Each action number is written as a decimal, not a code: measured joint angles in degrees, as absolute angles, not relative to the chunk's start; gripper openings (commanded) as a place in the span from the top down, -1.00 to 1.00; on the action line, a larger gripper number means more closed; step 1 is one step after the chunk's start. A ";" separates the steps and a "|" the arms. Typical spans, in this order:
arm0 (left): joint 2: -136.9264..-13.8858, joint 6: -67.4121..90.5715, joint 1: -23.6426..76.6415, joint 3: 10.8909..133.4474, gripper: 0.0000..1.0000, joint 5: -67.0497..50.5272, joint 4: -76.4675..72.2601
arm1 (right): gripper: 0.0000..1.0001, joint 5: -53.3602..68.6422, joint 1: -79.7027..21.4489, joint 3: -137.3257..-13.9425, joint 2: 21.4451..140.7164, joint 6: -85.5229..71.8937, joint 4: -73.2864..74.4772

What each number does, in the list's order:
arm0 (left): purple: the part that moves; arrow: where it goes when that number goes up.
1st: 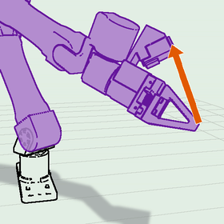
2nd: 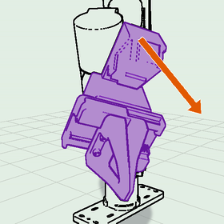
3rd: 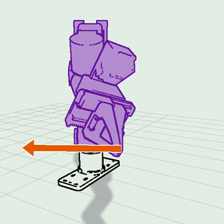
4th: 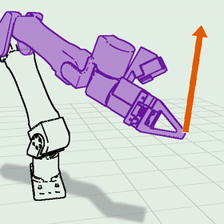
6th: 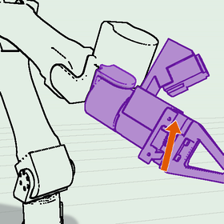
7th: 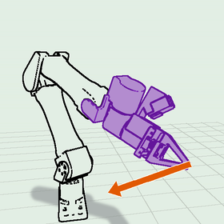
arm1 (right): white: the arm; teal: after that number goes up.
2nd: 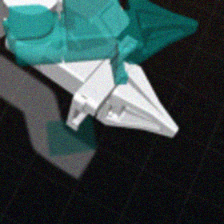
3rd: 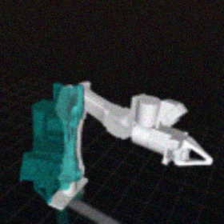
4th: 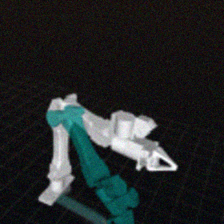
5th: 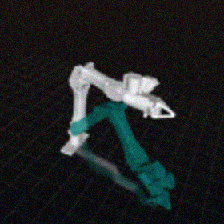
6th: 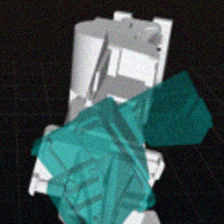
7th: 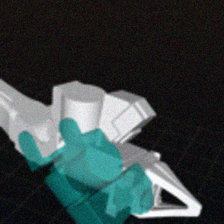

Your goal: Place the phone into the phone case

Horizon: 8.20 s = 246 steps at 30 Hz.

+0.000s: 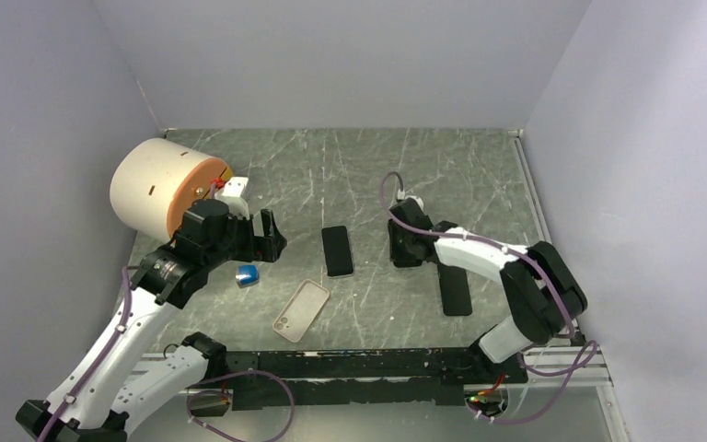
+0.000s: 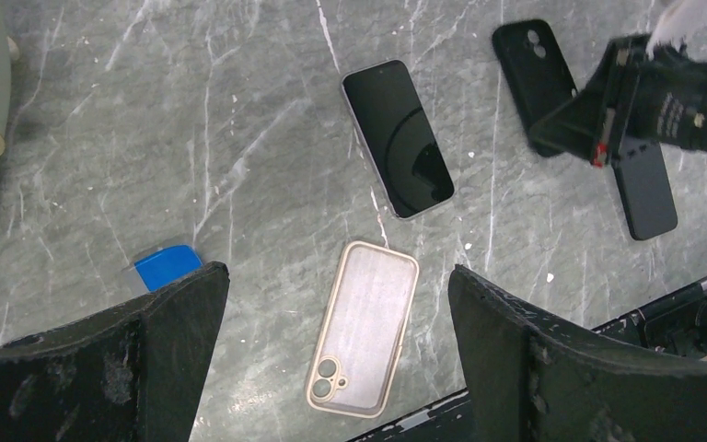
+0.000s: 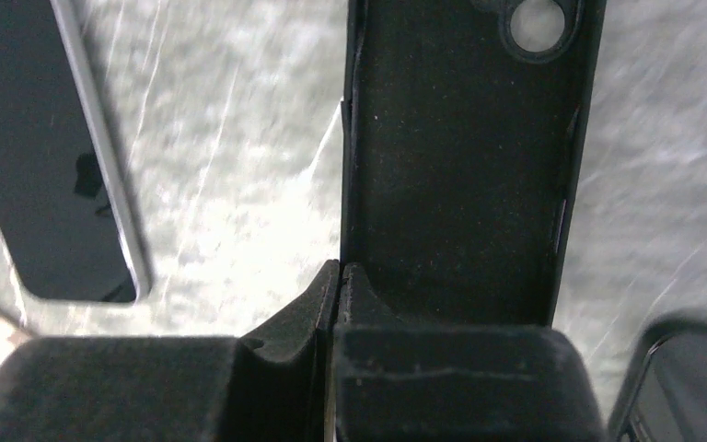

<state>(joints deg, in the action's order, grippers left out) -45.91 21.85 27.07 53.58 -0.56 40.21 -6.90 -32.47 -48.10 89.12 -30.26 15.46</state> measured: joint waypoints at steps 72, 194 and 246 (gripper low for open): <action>-32.88 23.22 27.07 53.01 -0.88 15.33 41.80 | -0.96 -15.29 -51.57 -77.17 113.40 -35.38 26.98; -34.96 23.24 27.07 52.93 -0.88 14.24 41.89 | -0.93 -15.00 -40.40 -55.66 91.64 -29.41 26.65; -34.70 26.85 27.07 52.49 -0.85 12.47 43.20 | -0.60 -12.51 -47.90 -54.04 97.51 -29.17 14.15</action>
